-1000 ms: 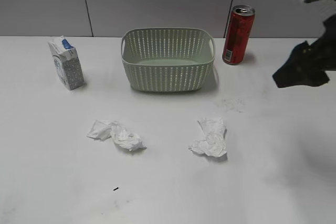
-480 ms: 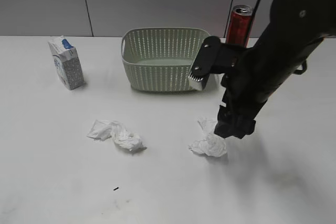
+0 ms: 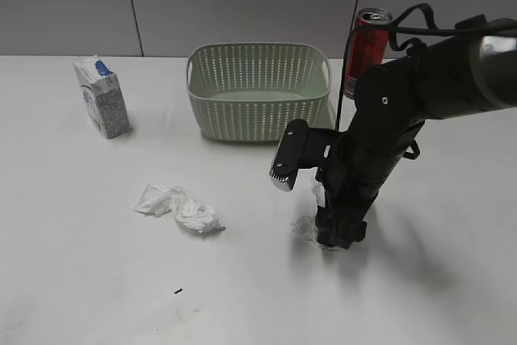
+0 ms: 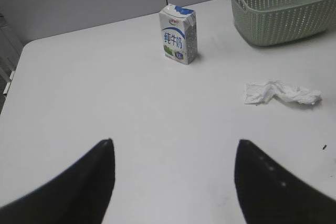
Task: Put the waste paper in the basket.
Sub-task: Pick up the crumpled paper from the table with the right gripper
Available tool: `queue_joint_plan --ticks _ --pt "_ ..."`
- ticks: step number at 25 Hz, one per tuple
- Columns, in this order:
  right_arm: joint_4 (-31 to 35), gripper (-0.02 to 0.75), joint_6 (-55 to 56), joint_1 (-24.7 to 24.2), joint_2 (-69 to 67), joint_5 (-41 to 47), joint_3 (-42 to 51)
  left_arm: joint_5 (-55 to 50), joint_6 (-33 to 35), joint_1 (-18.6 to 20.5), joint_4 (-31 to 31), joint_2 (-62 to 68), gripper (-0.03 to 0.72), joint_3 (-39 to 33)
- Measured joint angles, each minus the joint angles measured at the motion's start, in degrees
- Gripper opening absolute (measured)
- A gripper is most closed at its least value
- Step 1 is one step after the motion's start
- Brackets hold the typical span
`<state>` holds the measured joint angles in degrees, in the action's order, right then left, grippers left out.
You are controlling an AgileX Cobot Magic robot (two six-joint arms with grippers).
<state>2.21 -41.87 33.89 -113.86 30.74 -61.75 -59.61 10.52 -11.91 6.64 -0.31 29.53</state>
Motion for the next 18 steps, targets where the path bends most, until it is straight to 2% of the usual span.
queue_joint_plan --ticks 5,7,9,14,15,18 --pt "0.15 0.572 0.05 0.0 -0.59 -0.46 -0.42 0.0 0.0 0.0 -0.05 0.0 0.522 -0.17" --pt "0.29 0.55 -0.01 0.0 -0.59 -0.3 -0.42 -0.06 0.0 0.0 -0.05 0.0 0.522 -0.43" --pt "0.96 0.475 -0.01 0.0 -0.59 0.45 -0.42 -0.07 0.0 0.0 -0.05 0.0 0.522 -0.44" --pt "5.28 0.09 0.1 0.0 -0.66 1.77 -0.42 -0.07 0.0 0.0 -0.05 0.0 0.521 -0.44" --pt "6.38 0.066 0.1 0.0 -0.66 2.02 -0.47 -0.07 0.0 0.0 -0.05 0.0 0.521 -0.44" --pt "9.98 0.067 0.1 0.0 0.27 3.59 -0.64 -0.07 0.0 0.0 -0.05 0.0 0.521 -0.44"
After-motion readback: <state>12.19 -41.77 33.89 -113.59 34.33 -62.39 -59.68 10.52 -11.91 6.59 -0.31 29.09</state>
